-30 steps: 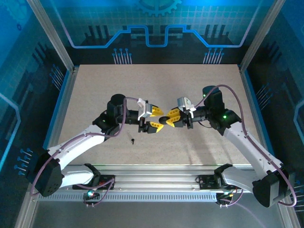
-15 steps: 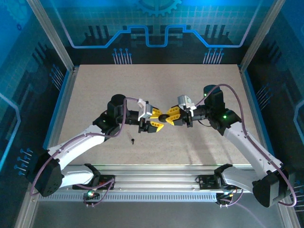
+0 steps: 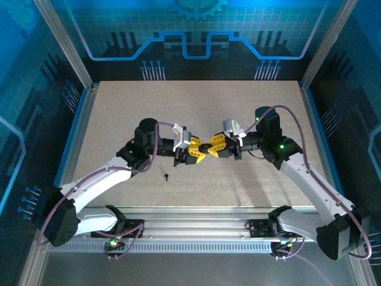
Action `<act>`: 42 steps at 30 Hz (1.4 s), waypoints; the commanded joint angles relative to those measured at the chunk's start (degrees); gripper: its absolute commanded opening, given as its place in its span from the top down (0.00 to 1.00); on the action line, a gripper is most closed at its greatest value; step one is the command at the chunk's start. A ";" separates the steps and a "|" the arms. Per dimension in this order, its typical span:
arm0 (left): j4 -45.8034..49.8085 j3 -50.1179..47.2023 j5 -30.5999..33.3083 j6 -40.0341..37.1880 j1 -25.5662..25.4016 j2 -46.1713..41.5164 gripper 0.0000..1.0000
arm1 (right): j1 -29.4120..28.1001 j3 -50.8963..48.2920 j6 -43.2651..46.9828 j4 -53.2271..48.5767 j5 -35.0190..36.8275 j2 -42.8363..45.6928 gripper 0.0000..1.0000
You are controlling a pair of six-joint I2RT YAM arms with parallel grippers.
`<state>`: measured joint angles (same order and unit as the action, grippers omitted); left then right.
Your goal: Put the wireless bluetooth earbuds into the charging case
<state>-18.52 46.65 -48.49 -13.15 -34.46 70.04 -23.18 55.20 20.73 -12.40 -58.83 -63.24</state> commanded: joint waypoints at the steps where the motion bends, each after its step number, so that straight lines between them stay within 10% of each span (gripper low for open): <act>1: -1.69 1.07 -2.79 0.84 -0.51 0.43 0.68 | 0.83 0.21 -0.32 0.36 0.26 0.23 0.81; 10: -1.81 2.30 -3.52 1.02 -0.76 1.37 0.81 | 0.77 0.25 -0.18 -0.61 0.85 0.31 0.80; 20: 5.41 4.19 -1.09 -4.55 -0.78 0.53 0.87 | 0.48 2.08 -0.52 -5.57 5.19 0.49 0.44; 42: 13.72 5.48 0.42 -10.10 -1.65 0.90 0.90 | 1.45 2.10 -4.12 -0.35 7.59 0.84 0.46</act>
<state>-8.16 50.98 -46.63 -20.49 -35.05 70.94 -22.81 56.01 18.37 -15.79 -52.88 -63.22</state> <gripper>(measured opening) 0.186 0.541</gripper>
